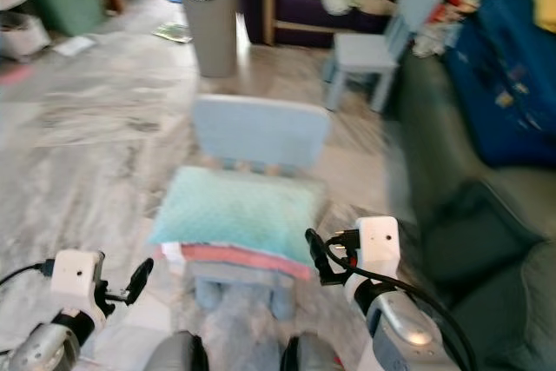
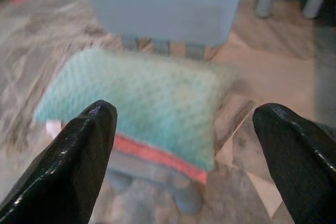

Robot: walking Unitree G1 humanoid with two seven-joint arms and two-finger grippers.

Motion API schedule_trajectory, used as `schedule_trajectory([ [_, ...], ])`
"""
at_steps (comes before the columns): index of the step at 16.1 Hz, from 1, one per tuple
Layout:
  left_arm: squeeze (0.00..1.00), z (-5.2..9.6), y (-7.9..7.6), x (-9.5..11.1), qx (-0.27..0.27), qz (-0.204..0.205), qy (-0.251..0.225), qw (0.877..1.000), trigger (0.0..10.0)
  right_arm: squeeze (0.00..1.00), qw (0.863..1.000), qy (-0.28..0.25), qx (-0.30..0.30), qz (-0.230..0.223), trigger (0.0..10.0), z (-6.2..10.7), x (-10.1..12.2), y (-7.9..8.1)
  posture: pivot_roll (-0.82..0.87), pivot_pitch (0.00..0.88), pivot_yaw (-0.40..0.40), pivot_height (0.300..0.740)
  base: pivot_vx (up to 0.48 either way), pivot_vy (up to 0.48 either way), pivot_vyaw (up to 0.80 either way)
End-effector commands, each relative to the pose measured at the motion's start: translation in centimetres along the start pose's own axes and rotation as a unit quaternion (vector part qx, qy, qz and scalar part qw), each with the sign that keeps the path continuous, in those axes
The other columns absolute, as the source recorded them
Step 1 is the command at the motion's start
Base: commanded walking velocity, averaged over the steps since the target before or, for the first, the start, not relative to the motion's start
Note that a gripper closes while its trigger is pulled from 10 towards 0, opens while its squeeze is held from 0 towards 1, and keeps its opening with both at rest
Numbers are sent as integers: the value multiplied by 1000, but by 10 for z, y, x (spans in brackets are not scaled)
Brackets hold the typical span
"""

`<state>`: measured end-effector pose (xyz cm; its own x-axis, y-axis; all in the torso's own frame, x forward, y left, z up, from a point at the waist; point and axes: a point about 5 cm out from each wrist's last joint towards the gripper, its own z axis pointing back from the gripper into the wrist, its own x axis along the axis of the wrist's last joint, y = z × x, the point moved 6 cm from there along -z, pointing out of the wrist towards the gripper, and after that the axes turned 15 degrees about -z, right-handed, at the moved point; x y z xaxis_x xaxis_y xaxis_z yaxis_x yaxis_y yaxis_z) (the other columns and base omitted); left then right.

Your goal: Move the pillow to the sofa

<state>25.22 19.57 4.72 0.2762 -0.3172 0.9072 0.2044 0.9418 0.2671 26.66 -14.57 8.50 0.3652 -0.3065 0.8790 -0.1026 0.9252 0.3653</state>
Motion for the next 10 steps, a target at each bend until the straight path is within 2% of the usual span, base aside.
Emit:
schedule_trajectory([
  [1, 0, 5, -1, -9, 3, 4, 16, 1000, 10000, 0, 1000, -12, 11, 7, 10000, 0, 10, 5, -27, 141, -4, 620, 0, 0, 0],
  [3, 0, 6, 0, -9, 6, 2, 18, 1000, 10000, 0, 1000, -11, 11, 7, 10000, 0, 9, 5, -26, 141, -4, 600, 0, 0, 0],
  [10, 0, 6, 18, -14, 57, -20, 36, 998, 10000, 0, 1000, -9, 10, 9, 10000, -2, 7, 3, -20, 140, -2, 505, 0, 0, 0],
])
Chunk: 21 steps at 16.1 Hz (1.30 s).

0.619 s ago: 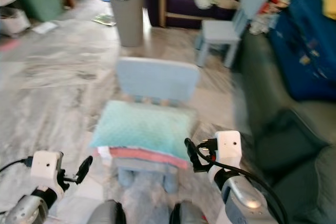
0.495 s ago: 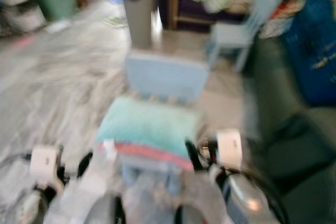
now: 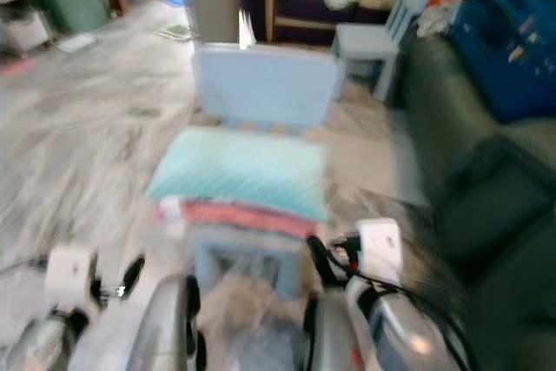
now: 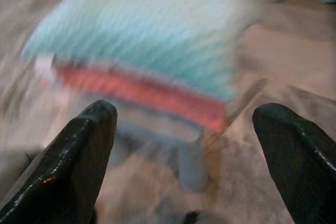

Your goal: Move the pillow to the sofa

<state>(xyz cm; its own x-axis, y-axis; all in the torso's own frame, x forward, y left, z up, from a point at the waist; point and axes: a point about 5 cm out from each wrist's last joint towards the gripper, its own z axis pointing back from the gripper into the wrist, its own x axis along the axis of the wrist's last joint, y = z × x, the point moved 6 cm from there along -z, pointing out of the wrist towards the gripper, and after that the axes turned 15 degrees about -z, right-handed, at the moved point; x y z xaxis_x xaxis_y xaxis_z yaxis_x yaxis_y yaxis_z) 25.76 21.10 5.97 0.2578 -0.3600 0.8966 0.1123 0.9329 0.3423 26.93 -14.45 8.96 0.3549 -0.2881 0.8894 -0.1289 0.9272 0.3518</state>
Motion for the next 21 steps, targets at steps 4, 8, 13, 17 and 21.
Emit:
schedule_trajectory([
  [4, 0, -1, 16, -12, 47, -25, 30, 998, 10000, 0, 1000, -16, 5, 13, 10000, -7, 10, 1, -15, 136, 0, 455, 0, 0, 0],
  [8, 0, -18, 32, 24, 82, -31, -29, 996, 10000, 0, 998, -49, 11, 39, 10000, -20, 33, 0, -9, 119, 0, 415, 0, 0, 0],
  [13, 0, -45, 75, 67, 139, -10, -87, 986, 10000, 0, 992, -104, 31, 63, 10000, -36, 73, 10, -1, 111, 4, 385, 0, 0, 0],
  [17, 0, -77, 120, 110, 185, 27, -129, 974, 10000, 0, 981, -173, 55, 64, 10000, -50, 137, 19, 4, 132, 15, 385, 0, 0, 0],
  [21, 0, -108, 142, 157, 187, 87, -157, 966, 10000, 0, 973, -211, 89, 27, 10000, -59, 195, 31, -9, 170, 13, 385, 0, 0, 0],
])
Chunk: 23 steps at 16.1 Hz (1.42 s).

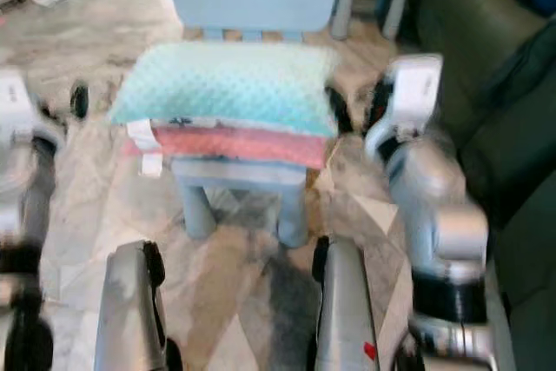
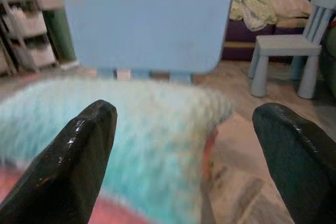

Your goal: Move the pillow to the sofa

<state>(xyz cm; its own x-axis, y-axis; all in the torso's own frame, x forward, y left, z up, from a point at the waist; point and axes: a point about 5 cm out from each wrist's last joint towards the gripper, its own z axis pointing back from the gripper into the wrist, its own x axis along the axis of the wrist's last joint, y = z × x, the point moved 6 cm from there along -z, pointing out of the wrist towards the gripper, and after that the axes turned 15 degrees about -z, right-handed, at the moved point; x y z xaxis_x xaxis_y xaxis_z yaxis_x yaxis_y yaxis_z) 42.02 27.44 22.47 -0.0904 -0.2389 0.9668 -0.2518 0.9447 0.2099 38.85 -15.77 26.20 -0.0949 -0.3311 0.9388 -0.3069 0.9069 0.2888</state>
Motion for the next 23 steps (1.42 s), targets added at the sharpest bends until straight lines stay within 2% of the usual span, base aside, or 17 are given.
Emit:
schedule_trajectory([
  [1, 0, -13, 6, 0, 9, 33, 15, 999, 10000, 0, 999, 11, 7, -48, 10000, -11, 0, 0, -9, 190, 11, 385, 0, 0, 0],
  [3, 0, -30, 4, 12, 6, 90, 20, 996, 10000, 0, 992, 26, 23, -118, 10000, -26, 1, 4, -9, 219, 13, 385, 0, 0, 0],
  [5, 0, -39, 4, 21, 6, 121, 23, 992, 10000, 0, 987, 46, 43, -151, 10000, -36, 0, 11, -11, 253, 20, 385, 0, 0, 0],
  [6, 0, -44, 5, 26, 1, 139, 28, 990, 10000, 0, 981, 61, 67, -170, 10000, -44, -2, 20, -10, 276, 23, 385, 0, 0, 0],
  [9, 0, -48, 10, 29, 0, 161, 41, 986, 10000, 0, 978, 79, 89, -173, 10000, -60, -7, 28, -5, 308, 24, 385, 0, 0, 0],
  [11, 0, -50, 15, 29, 1, 204, 53, 978, 10000, 0, 978, 89, 104, -155, 10000, -68, -6, 32, -7, 324, 22, 385, 0, 0, 0],
  [14, 0, -52, 7, 33, -24, 248, 57, 967, 10000, 0, 976, 92, 122, -153, 10000, -75, -2, 35, -21, 344, 21, 385, 0, 0, 0],
  [15, 0, -52, 3, 33, -33, 255, 63, 964, 10000, 0, 976, 95, 126, -150, 10000, -75, -4, 36, -25, 348, 21, 385, 0, 0, 0],
  [16, 0, -52, -7, 34, -45, 287, 71, 954, 10000, 0, 975, 103, 129, -148, 10000, -75, -8, 37, -28, 356, 20, 385, 0, 0, 0],
  [18, 0, -53, -23, 41, -80, 292, 70, 951, 10000, 0, 972, 116, 138, -150, 10000, -75, -16, 42, -30, 363, 20, 385, 0, 0, 0],
  [20, 0, -51, -45, 43, -122, 304, 81, 941, 10000, 0, 967, 133, 151, -154, 10000, -76, -25, 49, -27, 369, 17, 385, 0, 0, 0],
  [21, 0, -45, -63, 37, -169, 291, 106, 936, 10000, 0, 965, 141, 156, -159, 10000, -76, -31, 54, -27, 372, 16, 385, 0, 0, 0],
  [23, 0, -43, -68, 32, -182, 280, 119, 935, 10000, 0, 960, 148, 178, -156, 10000, -74, -34, 64, -25, 375, 14, 385, 0, 0, 0],
])
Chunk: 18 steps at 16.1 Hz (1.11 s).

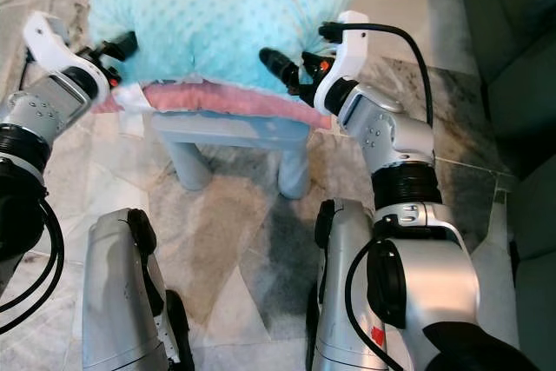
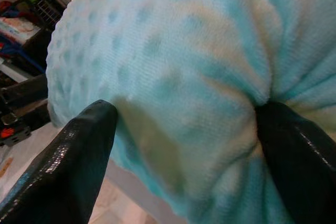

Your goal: Move the pillow to the sofa

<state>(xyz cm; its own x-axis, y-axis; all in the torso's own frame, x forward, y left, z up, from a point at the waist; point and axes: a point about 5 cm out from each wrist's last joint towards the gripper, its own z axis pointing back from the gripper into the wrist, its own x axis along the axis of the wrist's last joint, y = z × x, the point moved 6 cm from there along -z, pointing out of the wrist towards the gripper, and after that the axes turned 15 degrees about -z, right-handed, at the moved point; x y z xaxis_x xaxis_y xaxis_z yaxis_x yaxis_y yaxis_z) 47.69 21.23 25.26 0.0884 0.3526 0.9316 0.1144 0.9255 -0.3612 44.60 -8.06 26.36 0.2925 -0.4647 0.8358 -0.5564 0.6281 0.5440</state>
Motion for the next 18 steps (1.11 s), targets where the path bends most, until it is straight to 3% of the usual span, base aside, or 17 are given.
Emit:
schedule_trajectory([
  [1, 0, 2, 5, -5, -1, -12, 14, 1000, 9490, 0, 1000, 16, 26, 1, 0, -4, -9, 12, -24, 378, 11, 385, 0, 0, 0],
  [2, 0, 4, 11, -5, 5, -6, 11, 1000, 3176, 0, 999, 15, 29, 1, 0, -4, -10, 13, -24, 379, 10, 385, 0, 0, 0],
  [3, 0, 6, 16, -6, 8, -6, 12, 1000, 0, 0, 999, 14, 28, 0, 0, -4, -10, 12, -24, 382, 9, 385, 0, 0, 0],
  [7, 0, 10, 26, -10, 18, -14, 18, 1000, 0, 0, 999, 13, 29, -4, 0, -3, -11, 11, -24, 388, 6, 385, 0, 0, 0],
  [14, 0, 9, 24, -8, 16, -19, 8, 1000, 0, 0, 999, 16, 37, -4, 0, -3, -15, 15, -26, 402, 3, 385, 0, 0, 0],
  [18, 0, 11, 31, -4, 32, -25, -2, 999, 0, 0, 999, 15, 36, 0, 0, -2, -16, 15, -25, 405, 3, 385, 0, 0, 0],
])
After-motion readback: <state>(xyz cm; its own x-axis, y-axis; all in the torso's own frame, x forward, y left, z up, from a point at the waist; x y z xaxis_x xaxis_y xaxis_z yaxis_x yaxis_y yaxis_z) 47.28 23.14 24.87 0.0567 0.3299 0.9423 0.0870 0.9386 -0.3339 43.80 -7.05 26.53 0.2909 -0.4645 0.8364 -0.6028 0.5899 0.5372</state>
